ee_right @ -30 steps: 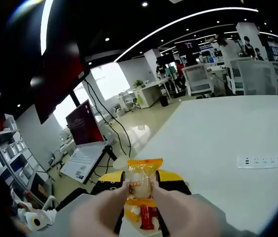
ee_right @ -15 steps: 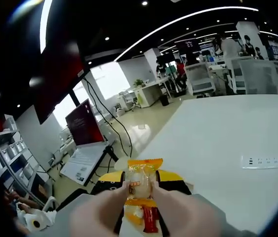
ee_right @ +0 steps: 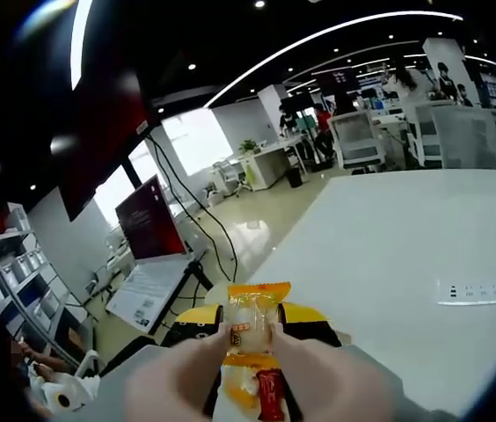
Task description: Place the target food into the container with the food tongs after gripping and lifting it, then release it inside without dropping or visibly crushing the food.
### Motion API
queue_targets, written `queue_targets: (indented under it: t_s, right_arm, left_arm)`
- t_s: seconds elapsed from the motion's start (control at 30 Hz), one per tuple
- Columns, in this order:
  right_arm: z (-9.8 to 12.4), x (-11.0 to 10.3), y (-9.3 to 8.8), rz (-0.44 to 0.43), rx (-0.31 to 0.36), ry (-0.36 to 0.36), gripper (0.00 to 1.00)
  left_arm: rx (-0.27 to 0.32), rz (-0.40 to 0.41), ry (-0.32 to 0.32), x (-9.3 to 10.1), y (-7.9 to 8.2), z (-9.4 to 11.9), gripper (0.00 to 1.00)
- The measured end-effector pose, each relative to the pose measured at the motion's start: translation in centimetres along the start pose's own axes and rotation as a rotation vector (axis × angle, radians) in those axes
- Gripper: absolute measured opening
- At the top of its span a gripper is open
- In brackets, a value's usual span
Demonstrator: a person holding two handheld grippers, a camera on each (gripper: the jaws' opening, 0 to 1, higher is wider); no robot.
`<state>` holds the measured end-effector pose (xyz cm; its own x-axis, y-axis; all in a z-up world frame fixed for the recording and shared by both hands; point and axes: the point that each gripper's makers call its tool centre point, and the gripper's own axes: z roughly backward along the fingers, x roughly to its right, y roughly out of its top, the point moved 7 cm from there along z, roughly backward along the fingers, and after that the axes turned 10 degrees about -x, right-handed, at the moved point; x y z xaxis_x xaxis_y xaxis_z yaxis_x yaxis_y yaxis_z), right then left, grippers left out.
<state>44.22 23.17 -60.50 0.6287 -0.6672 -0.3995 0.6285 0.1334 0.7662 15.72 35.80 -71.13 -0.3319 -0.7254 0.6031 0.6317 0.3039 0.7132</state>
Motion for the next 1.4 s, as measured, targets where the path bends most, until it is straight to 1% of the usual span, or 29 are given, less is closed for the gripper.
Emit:
queue_targets:
  t_s: [0.27, 0.37, 0.67, 0.8, 0.9, 1.0, 1.07, 1.23, 1.4]
  right_arm:
    - [-0.7, -0.3, 0.1, 0.002, -0.008, -0.005, 0.24]
    - [-1.1, -0.1, 0.1, -0.018, -0.019, -0.005, 0.24]
    - [-1.7, -0.2, 0.0, -0.021, -0.030, -0.010, 0.24]
    - [-2.3, -0.2, 0.0, -0.023, -0.038, -0.011, 0.25]
    - [-2.7, -0.4, 0.3, -0.022, -0.029, -0.006, 0.26]
    - [-3.0, -0.8, 0.5, -0.034, -0.020, 0.015, 0.27]
    - [-3.2, -0.8, 0.7, -0.025, -0.014, 0.014, 0.28]
    - [-3.7, -1.1, 1.1, -0.027, -0.009, 0.028, 0.28]
    - [-3.5, -1.7, 0.8, -0.019, -0.013, 0.033, 0.29]
  left_arm:
    - [0.001, 0.003, -0.001, -0.2, 0.1, -0.1, 0.95]
    - [0.001, 0.006, 0.001, -0.3, 0.1, -0.1, 0.95]
    - [0.011, 0.011, 0.005, -0.8, 0.5, -0.1, 0.95]
    - [0.015, 0.014, 0.006, -1.0, 0.8, -0.2, 0.95]
    - [0.019, 0.018, 0.010, -1.2, 1.0, -0.2, 0.95]
    - [0.019, 0.016, 0.018, -1.6, 1.2, -0.1, 0.95]
    - [0.027, 0.020, 0.023, -1.8, 1.3, 0.0, 0.95]
    - [0.028, 0.022, 0.032, -2.0, 1.3, 0.2, 0.95]
    - [0.027, 0.025, 0.033, -1.9, 1.1, 0.2, 0.95]
